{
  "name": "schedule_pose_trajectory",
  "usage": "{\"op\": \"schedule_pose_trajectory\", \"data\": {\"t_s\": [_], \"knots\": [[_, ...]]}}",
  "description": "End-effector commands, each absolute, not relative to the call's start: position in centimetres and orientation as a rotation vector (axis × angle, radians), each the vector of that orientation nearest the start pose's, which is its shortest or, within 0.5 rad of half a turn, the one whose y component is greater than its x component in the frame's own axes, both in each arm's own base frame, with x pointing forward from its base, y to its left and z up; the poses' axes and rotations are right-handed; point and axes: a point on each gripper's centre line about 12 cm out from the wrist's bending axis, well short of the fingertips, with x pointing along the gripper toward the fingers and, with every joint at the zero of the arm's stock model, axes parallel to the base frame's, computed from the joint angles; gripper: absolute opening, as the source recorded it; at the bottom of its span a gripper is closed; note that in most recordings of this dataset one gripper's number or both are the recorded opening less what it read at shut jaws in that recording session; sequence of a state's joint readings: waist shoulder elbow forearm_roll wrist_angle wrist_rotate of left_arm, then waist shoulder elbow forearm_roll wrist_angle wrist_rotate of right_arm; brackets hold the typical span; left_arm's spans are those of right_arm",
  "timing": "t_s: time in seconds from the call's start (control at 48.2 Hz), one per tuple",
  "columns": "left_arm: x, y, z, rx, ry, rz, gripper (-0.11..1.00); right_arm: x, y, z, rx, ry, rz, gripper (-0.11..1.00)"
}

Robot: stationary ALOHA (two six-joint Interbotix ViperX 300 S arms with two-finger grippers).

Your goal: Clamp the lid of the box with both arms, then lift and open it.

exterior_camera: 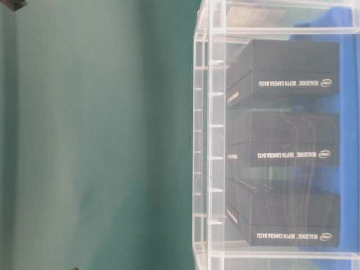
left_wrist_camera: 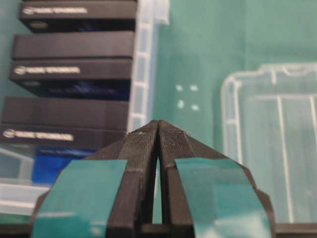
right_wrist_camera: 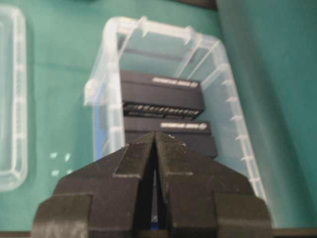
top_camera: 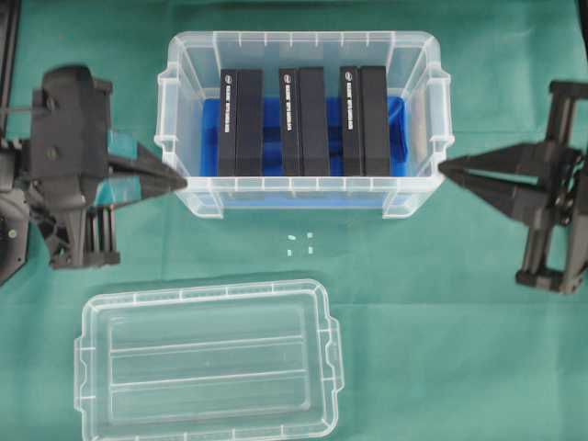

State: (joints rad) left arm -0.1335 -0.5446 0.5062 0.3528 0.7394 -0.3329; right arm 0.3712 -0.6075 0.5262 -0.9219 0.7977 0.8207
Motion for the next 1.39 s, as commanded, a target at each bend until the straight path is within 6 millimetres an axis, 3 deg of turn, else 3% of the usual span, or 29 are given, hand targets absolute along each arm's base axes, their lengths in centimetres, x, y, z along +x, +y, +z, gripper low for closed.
{"op": "schedule_pose_trajectory", "data": {"t_s": [0.0, 0.228, 0.644, 0.997, 1.37], "knots": [[28.6, -0.5, 36.6, 0.069, 0.604, 0.126, 0.01, 26.8, 2.5, 39.8, -0.139, 0.363, -0.255, 0.00], [28.1, 0.7, 37.7, 0.081, 0.510, 0.139, 0.01, 26.8, 0.3, 40.2, -0.135, 0.327, -0.304, 0.00], [24.4, 3.0, 39.9, 0.097, 0.307, 0.193, 0.01, 26.1, -2.7, 39.7, -0.165, 0.295, -0.357, 0.00], [22.5, 5.2, 37.8, 0.105, 0.251, 0.272, 0.01, 23.5, -5.7, 37.2, -0.150, 0.241, -0.397, 0.00], [21.6, 5.9, 34.8, 0.103, 0.217, 0.291, 0.01, 23.4, -6.7, 33.9, -0.144, 0.258, -0.377, 0.00]]}}
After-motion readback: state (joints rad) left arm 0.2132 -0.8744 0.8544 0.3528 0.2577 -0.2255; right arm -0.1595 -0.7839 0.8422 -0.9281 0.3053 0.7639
